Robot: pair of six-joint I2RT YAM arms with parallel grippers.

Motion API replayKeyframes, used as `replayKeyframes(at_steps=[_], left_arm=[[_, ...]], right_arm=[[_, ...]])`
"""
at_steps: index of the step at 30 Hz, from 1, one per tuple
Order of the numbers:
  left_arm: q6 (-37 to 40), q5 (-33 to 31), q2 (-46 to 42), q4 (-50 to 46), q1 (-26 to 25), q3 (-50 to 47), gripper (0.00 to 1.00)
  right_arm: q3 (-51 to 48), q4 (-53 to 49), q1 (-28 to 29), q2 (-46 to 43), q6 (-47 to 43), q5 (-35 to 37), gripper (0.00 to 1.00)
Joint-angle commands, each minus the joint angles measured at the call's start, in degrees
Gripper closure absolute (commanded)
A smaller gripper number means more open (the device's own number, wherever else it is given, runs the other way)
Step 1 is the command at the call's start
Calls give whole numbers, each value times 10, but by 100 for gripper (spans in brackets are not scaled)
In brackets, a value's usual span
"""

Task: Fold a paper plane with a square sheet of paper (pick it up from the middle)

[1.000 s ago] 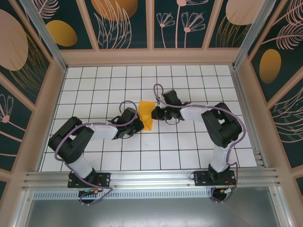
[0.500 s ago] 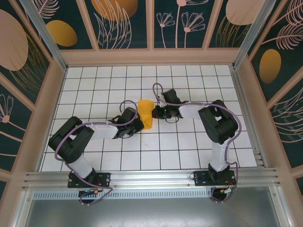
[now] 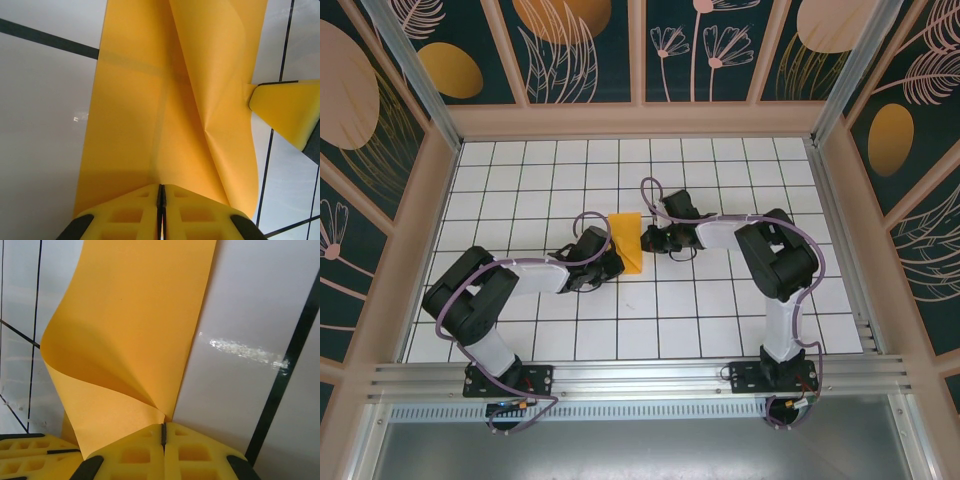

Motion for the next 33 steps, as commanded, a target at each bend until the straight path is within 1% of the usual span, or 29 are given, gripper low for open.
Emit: replayKeyframes(at_steps=[1, 7, 13, 16, 19, 26, 33], left_arm=[[15, 1, 9, -32, -2, 5, 89], [23, 5, -2, -29, -2, 8, 88], [39, 15, -53, 14, -1, 19, 85], [50, 6, -59, 21, -1, 37, 85], [65, -13, -44, 13, 3, 62, 84], [79, -21, 28, -5, 13, 119, 85], [77, -47, 68, -22, 21, 132, 85]], right_arm=[[15, -10, -4, 14, -14, 1, 98], [15, -10, -5, 18, -14, 0, 98], [12, -11, -5, 19, -17, 4, 98], [11, -11, -5, 21, -18, 6, 98], [10, -9, -5, 23, -17, 6, 98], [8, -7, -5, 26, -17, 4, 98], [7, -7, -5, 27, -18, 4, 98]])
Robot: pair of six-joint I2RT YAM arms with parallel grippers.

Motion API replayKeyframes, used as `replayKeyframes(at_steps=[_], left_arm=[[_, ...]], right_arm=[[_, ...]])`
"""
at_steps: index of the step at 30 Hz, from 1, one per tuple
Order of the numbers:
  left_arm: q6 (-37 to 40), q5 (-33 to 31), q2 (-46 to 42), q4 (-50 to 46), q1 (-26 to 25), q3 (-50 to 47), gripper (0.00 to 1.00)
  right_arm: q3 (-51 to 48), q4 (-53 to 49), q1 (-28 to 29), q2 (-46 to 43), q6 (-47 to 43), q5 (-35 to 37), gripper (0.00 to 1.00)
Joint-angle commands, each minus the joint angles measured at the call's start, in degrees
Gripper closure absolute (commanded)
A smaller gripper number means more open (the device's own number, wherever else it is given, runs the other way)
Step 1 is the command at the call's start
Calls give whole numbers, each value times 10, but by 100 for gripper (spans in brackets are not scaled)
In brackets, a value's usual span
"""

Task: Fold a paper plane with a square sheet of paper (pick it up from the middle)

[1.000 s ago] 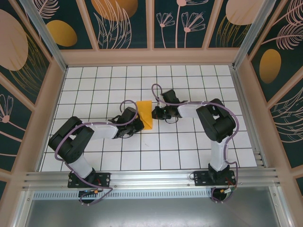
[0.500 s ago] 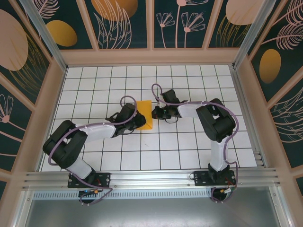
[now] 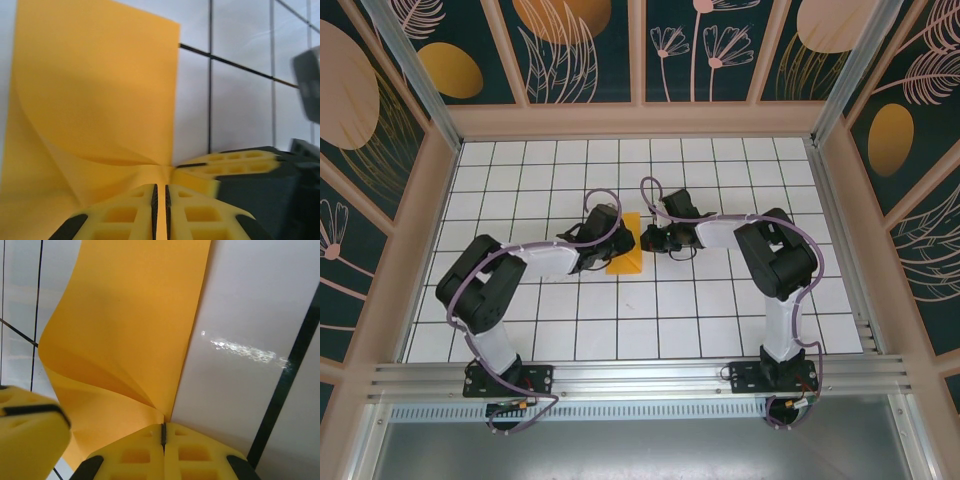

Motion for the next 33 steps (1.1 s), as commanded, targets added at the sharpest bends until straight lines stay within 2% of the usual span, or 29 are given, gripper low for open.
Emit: replayKeyframes(at_steps=[1, 33], left_arm=[[10, -26, 12, -21, 5, 15, 85], [-14, -56, 31, -49, 7, -3, 86]], right_arm=[[3, -6, -2, 22, -14, 10, 98], [21, 6, -1, 24, -12, -15, 96]])
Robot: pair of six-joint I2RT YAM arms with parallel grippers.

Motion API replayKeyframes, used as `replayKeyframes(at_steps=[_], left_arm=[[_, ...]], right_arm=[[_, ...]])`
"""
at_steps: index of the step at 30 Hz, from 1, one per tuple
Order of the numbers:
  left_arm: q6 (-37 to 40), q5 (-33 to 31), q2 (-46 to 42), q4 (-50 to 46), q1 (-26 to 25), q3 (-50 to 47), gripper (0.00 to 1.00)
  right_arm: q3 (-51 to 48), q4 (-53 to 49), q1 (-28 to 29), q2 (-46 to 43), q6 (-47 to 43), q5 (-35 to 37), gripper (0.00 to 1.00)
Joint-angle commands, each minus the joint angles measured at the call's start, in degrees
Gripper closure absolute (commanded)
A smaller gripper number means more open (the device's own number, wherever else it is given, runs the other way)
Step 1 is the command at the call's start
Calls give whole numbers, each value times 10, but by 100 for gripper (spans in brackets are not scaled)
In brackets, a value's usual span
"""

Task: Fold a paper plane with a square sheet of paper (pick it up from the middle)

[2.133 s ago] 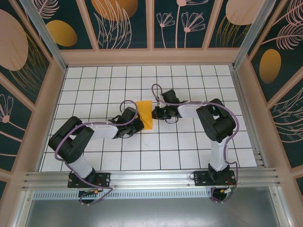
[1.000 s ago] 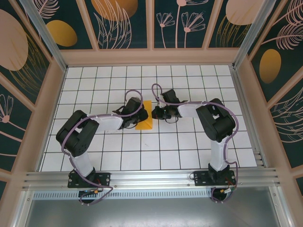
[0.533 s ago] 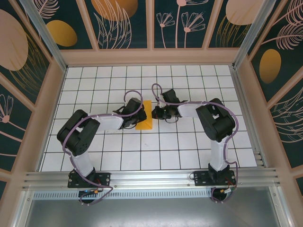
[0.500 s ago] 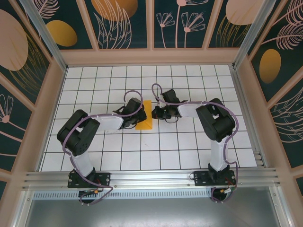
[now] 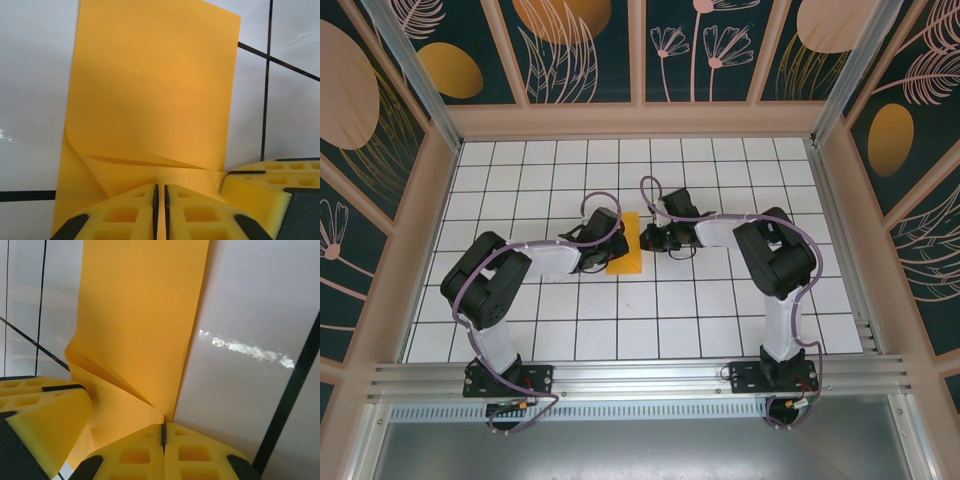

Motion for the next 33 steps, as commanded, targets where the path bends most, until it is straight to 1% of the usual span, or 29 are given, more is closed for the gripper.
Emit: replayKeyframes(at_steps=[1, 9, 15, 20, 22, 24, 29, 33], left_arm=[[-10, -14, 14, -20, 3, -4, 86], [-18, -20, 14, -27, 3, -8, 87], [-23, -28, 18, -35, 3, -9, 87], [-28, -27, 24, -37, 3, -11, 88], [-30, -27, 26, -36, 3, -11, 88], [-31, -27, 27, -36, 3, -10, 88], [-31, -26, 29, -36, 3, -9, 88], [-32, -25, 29, -36, 3, -9, 88]], right_arm=[[13, 5, 0, 17, -12, -6, 96], [19, 0, 0, 22, -14, -5, 96], [23, -4, -1, 10, -7, -4, 92], [-3, 10, -4, -41, 12, 6, 76], [-23, 16, -5, -67, 19, 15, 72], [-43, 18, -4, -90, 24, 24, 69], [-85, 13, 6, -130, 36, 29, 69], [-95, 13, 29, -138, 50, 15, 77]])
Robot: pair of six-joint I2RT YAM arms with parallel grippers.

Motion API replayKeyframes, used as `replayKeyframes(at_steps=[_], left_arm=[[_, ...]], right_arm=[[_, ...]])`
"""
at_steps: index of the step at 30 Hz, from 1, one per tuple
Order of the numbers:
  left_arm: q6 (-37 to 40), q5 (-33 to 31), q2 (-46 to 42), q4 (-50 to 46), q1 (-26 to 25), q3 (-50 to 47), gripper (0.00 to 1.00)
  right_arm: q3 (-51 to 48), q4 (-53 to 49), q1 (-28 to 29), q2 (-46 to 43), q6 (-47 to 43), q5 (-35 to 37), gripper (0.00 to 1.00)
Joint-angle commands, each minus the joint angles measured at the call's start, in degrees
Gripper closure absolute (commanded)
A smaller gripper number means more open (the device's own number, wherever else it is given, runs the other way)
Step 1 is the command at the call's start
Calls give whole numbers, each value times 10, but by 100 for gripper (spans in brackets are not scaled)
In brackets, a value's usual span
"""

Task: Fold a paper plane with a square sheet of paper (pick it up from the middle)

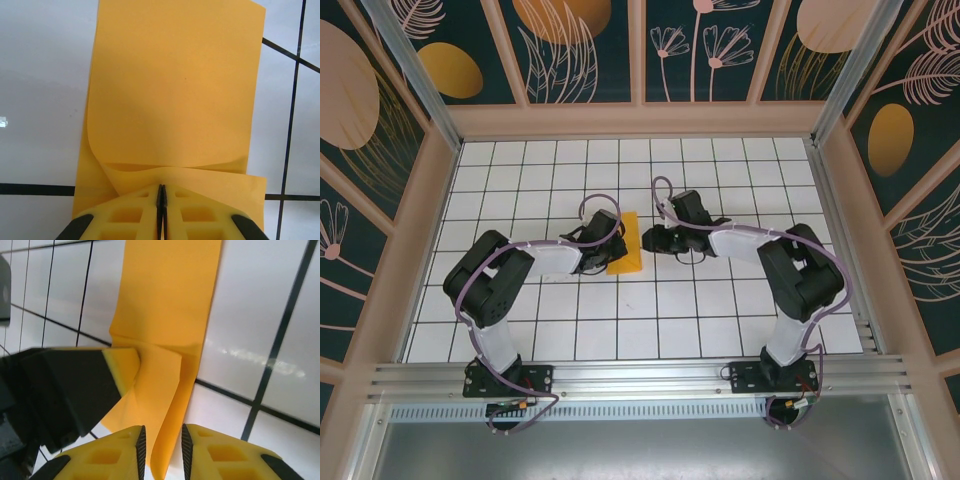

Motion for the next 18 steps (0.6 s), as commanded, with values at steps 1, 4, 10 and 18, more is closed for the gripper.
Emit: replayKeyframes(at_steps=[1, 4, 10, 18], left_arm=[[-8, -10, 21, -25, 4, -7, 88], [-8, -10, 22, -25, 4, -8, 89], [-8, -8, 23, -27, 4, -6, 89], [-10, -7, 25, -27, 3, -4, 89]], right_arm=[[-10, 10, 22, -11, 18, -11, 80], [0, 12, 34, 5, 25, -20, 88], [21, 4, 55, 30, 25, -17, 91], [36, -25, 69, 51, 24, 4, 91]])
